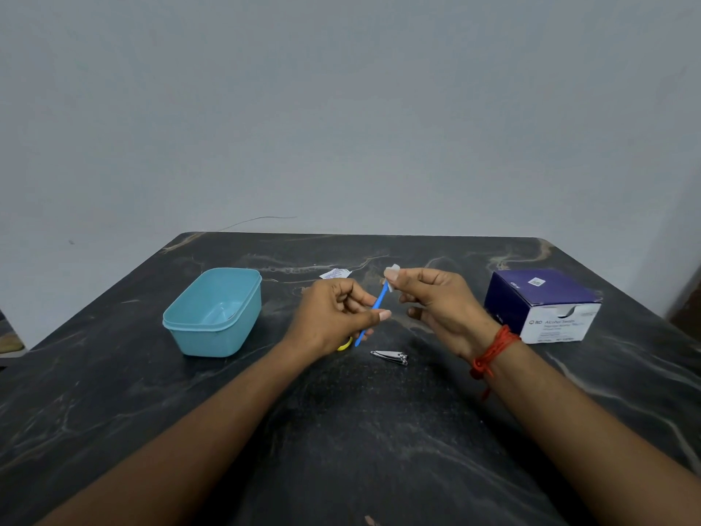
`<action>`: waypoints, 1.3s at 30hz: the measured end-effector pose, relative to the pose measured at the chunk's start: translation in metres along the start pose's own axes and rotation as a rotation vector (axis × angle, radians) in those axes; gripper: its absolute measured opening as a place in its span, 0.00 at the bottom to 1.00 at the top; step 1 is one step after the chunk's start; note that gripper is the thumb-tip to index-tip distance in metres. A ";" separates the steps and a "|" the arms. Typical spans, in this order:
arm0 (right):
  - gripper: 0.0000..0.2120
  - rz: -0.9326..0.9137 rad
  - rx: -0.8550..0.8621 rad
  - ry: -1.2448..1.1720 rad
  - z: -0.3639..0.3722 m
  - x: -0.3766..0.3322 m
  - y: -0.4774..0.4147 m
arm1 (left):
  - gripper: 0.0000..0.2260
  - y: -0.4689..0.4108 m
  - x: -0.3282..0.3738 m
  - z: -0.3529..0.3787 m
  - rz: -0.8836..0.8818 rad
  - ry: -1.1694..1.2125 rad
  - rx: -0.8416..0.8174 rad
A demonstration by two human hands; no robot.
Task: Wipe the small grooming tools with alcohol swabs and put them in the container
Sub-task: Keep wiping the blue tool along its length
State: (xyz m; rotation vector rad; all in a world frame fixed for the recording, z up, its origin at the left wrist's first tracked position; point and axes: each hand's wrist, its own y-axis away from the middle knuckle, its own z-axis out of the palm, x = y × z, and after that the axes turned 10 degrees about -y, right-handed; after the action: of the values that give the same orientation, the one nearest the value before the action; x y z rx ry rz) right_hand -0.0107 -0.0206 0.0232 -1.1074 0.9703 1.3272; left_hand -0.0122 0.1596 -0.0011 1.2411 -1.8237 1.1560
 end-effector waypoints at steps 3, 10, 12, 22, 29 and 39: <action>0.18 -0.001 0.001 0.002 0.001 0.000 0.001 | 0.11 0.001 0.000 0.000 0.023 -0.033 0.021; 0.16 -0.010 0.015 -0.002 0.001 -0.001 0.001 | 0.09 0.001 -0.002 0.001 0.005 -0.007 0.001; 0.17 -0.016 -0.007 -0.010 0.001 -0.001 0.001 | 0.07 0.000 -0.001 0.002 -0.009 0.040 -0.009; 0.16 -0.048 0.102 -0.004 -0.001 -0.003 -0.001 | 0.09 0.002 0.000 0.002 -0.056 0.141 -0.138; 0.21 -0.044 0.057 -0.002 0.000 0.002 -0.001 | 0.06 0.003 0.005 0.001 -0.064 0.148 -0.064; 0.17 -0.091 0.076 0.012 0.003 0.004 0.000 | 0.04 0.003 0.005 0.001 -0.088 0.159 -0.097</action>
State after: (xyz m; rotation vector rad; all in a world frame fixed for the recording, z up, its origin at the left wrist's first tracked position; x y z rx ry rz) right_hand -0.0111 -0.0165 0.0203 -1.0894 0.9601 1.2019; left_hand -0.0170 0.1577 0.0021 1.1298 -1.6716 1.0730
